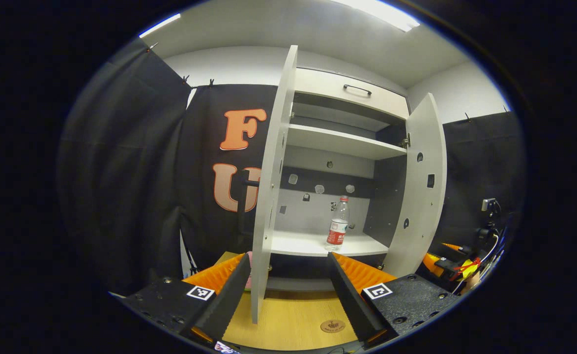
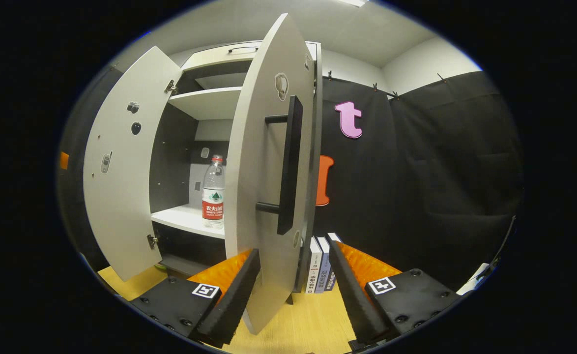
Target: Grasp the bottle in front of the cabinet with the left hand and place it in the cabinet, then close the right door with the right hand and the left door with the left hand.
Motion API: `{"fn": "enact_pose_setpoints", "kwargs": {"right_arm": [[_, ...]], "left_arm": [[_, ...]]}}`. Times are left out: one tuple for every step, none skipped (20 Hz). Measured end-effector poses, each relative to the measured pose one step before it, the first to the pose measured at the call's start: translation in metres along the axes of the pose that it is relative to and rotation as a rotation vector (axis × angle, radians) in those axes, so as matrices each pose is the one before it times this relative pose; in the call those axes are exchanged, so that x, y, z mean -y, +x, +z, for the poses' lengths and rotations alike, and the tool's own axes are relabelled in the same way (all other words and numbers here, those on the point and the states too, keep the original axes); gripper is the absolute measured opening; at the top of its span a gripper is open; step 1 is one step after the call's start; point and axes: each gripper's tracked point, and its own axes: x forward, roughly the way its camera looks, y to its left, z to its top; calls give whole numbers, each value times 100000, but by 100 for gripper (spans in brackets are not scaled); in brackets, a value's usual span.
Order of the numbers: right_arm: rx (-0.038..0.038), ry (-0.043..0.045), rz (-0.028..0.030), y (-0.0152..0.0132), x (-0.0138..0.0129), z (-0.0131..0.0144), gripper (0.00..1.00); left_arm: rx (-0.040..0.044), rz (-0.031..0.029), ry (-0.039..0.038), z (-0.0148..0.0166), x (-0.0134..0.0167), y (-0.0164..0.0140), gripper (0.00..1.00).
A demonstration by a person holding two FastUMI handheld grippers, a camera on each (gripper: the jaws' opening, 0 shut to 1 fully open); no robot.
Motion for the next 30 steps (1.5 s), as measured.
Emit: {"fn": "enact_pose_setpoints", "kwargs": {"right_arm": [[52, -202, 1016, 136, -446, 104, 87], [71, -518, 888, 303, -562, -21, 94], [-106, -823, 402, 339, -415, -39, 94], [191, -551, 200, 483, -418, 89, 94], [109, -341, 306, 245, -66, -81, 94], [-21, -228, 305, 413, -253, -28, 94], [148, -145, 184, 677, -438, 11, 94], [261, -118, 81, 1033, -707, 79, 94], [-28, -96, 19, 1101, -409, 12, 94], [-141, 372, 126, 1144, -325, 3, 94], [-318, 910, 530, 1243, -373, -15, 94], [-312, 922, 857, 1137, -512, 10, 94], [-543, 117, 327, 1282, -471, -141, 94], [-866, -166, 181, 1157, -389, -240, 94], [-1067, 175, 216, 1068, -671, -309, 94], [57, -133, -1327, 777, 127, -143, 94], [-240, -93, -1034, 458, 18, -172, 94], [21, -157, -1274, 359, 161, -3, 94], [-194, 108, -816, 177, 198, -158, 94], [94, 554, -68, 56, -116, -8, 94], [-178, 638, 20, 188, 17, -80, 94], [-25, 364, 8, 217, -19, 61, 94], [-32, -82, -43, 168, -52, -36, 94], [10, -171, -187, 224, -125, 112, 94], [49, -112, -197, 267, -165, 18, 94], [61, -54, -200, 203, -224, 29, 94], [119, 27, -206, 239, -125, 147, 94], [103, 144, -85, 248, -15, -108, 94], [17, 56, -55, 111, -80, -23, 94], [114, 62, -19, 191, -42, 22, 94]], "left_arm": [[63, 390, 395, 160, -299, -60, 94], [137, 398, 372, 47, -308, -34, 94], [88, 350, 335, -111, -241, -75, 94], [52, 423, 241, -80, -391, -40, 94], [68, 380, 97, 0, -258, -28, 94], [-44, 541, -123, -22, -361, 0, 94], [-118, 553, -140, -169, -398, 89, 94], [-237, 577, -53, -72, -166, 155, 94], [-317, 749, 18, -202, -174, 87, 94], [-327, 670, 125, -128, -204, 149, 94], [-374, 595, 130, -178, -410, -2, 94], [-302, 408, -138, -162, -434, 123, 94], [-257, 352, -322, -32, -412, -218, 94], [-445, 265, -274, -118, -299, -67, 95], [-500, 174, -562, -287, -7, 16, 94], [-34, -178, -1015, -47, -27, 62, 94], [45, 171, -970, -28, -134, 198, 95], [74, 452, -317, -89, -286, 63, 94], [-111, 939, 306, -224, -598, 137, 94], [-3, 1155, 229, -23, -684, 252, 94], [-269, 779, 140, -1, -480, 179, 94], [-214, 614, -240, -29, -352, 247, 94], [-291, 330, -203, -372, -292, 264, 95], [-278, 338, -90, -140, -299, 262, 94], [-231, 348, -15, -24, -257, 380, 94], [-137, 395, 21, -115, -213, 273, 94], [-244, 448, 53, -203, -198, 278, 94], [-268, 417, -16, -236, -336, 357, 94], [-108, 528, -40, -129, -413, 457, 94], [-71, 394, -95, -137, -308, 469, 95]]}}
